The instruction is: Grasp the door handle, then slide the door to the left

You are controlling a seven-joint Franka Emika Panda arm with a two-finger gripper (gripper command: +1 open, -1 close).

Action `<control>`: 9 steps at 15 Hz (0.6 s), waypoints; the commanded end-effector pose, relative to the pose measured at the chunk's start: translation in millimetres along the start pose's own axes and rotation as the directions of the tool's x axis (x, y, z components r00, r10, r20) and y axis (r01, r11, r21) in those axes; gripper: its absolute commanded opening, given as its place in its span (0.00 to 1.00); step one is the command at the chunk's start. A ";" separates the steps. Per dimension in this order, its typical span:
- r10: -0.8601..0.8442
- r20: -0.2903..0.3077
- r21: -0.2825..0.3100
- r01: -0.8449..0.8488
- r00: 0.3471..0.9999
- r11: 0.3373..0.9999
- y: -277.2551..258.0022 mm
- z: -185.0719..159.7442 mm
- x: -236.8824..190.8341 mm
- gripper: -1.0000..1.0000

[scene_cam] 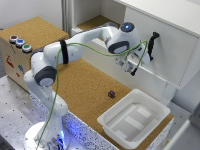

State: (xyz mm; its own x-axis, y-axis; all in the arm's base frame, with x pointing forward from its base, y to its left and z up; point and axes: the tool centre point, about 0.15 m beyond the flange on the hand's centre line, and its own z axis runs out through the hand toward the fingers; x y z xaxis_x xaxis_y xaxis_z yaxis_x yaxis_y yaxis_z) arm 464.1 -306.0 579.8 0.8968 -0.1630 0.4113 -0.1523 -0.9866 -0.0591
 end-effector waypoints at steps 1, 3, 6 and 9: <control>-0.148 0.195 0.160 0.117 0.970 0.980 26.5 4.9 47.6 1.00; -0.179 0.186 0.137 0.154 0.966 0.978 26.6 9.8 56.2 1.00; -0.221 0.178 0.135 0.199 0.959 0.971 22.8 16.8 69.6 1.00; -0.217 0.159 0.139 0.196 0.963 0.971 17.6 22.8 78.4 1.00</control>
State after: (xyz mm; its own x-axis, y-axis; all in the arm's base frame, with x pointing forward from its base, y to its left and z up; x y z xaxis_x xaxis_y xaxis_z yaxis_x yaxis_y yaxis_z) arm 506.9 -322.3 576.8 0.9402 0.0098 0.3404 0.0106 -0.9999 -0.0003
